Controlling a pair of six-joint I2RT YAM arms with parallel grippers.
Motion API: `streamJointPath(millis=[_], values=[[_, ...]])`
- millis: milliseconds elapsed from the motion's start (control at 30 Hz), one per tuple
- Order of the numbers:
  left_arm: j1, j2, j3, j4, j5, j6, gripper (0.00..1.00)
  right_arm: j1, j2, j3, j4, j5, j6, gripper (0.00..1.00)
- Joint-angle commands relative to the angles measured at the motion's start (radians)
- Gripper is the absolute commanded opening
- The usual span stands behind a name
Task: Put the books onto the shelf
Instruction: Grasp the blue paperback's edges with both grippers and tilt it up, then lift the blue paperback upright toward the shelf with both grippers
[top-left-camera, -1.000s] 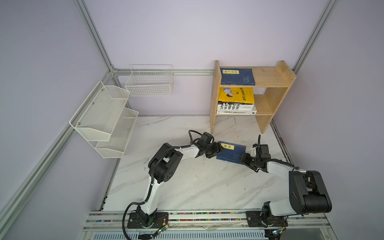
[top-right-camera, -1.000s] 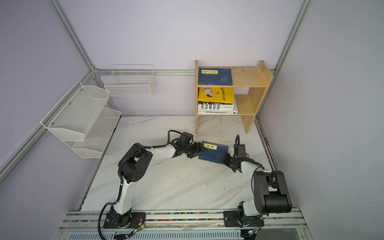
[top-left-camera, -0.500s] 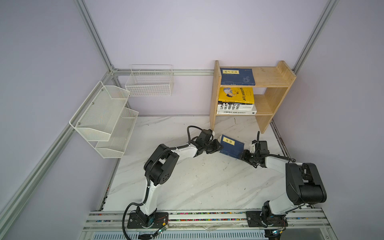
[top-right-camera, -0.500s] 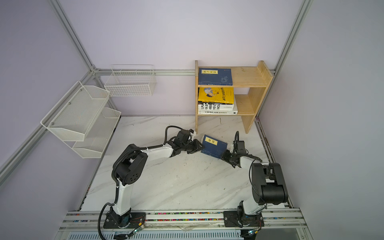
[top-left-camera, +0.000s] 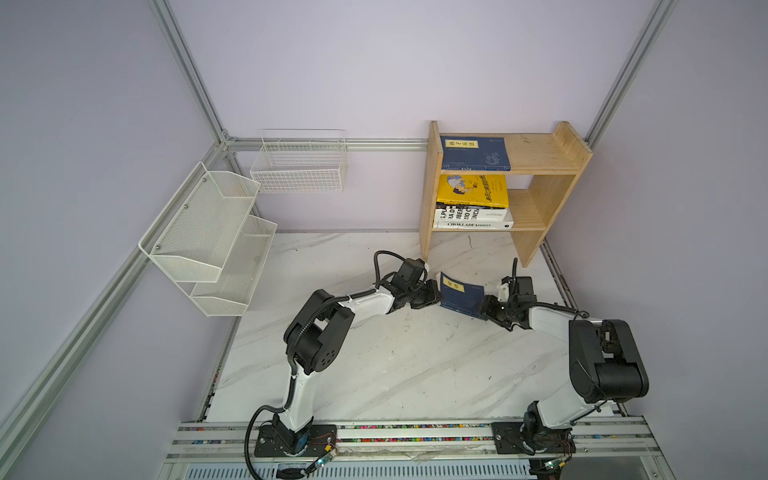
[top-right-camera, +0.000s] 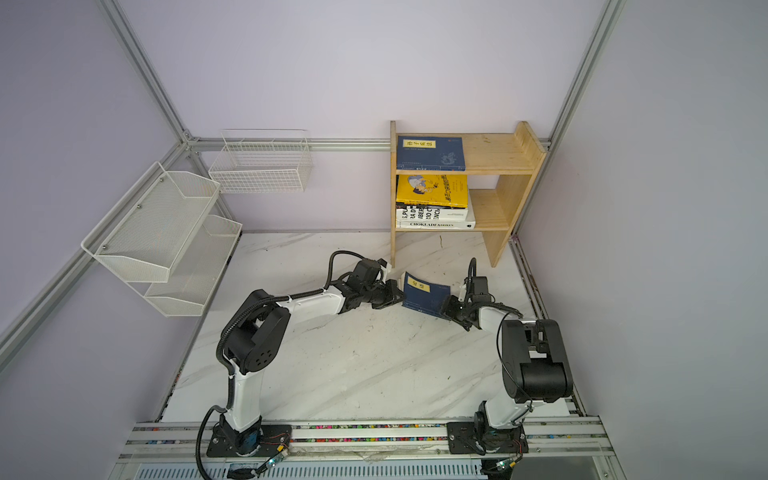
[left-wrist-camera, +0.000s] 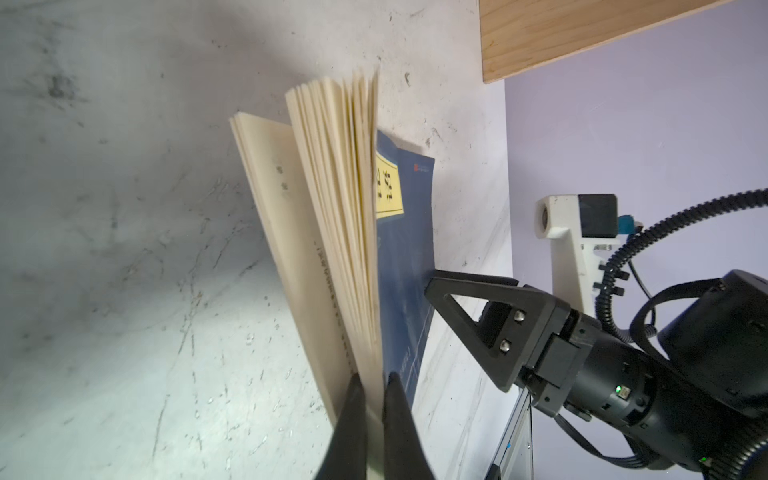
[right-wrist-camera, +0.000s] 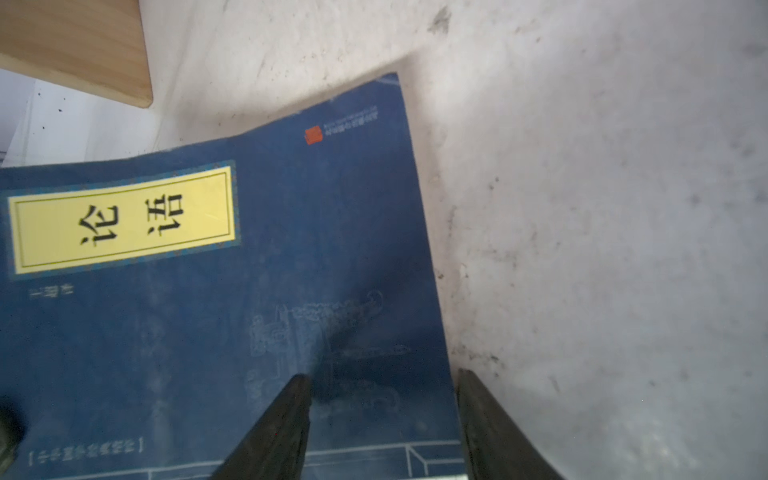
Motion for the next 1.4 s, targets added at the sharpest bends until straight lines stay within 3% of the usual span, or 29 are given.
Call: streamJointPath(millis=[0, 167, 467, 567, 700, 833, 1000, 1367], values=[[-0.029, -0.073, 0.059, -0.018, 0.025, 0.035, 0.00, 0.003, -0.056, -0.002, -0.072, -0.061, 0.025, 0.62], [-0.012, -0.108, 0.077, 0.001, 0.026, -0.006, 0.00, -0.027, -0.211, -0.067, -0.052, -0.144, 0.139, 0.70], [0.014, -0.142, 0.089, 0.040, 0.031, -0.107, 0.00, -0.059, -0.487, -0.201, 0.004, -0.146, 0.370, 0.81], [0.021, -0.156, 0.090, 0.045, 0.023, -0.129, 0.00, -0.061, -0.524, -0.277, 0.102, -0.202, 0.491, 0.81], [0.025, -0.168, 0.115, 0.042, 0.007, -0.147, 0.00, -0.061, -0.607, -0.452, 0.401, -0.268, 0.808, 0.80], [0.025, -0.175, 0.125, 0.064, 0.008, -0.190, 0.00, -0.061, -0.702, -0.500, 0.450, -0.237, 0.900, 0.82], [0.025, -0.194, 0.132, 0.097, 0.021, -0.227, 0.00, -0.059, -0.662, -0.510, 0.580, -0.246, 0.974, 0.83], [0.021, -0.258, 0.095, 0.183, 0.059, -0.310, 0.00, -0.059, -0.406, -0.379, 0.825, -0.224, 1.019, 0.81]])
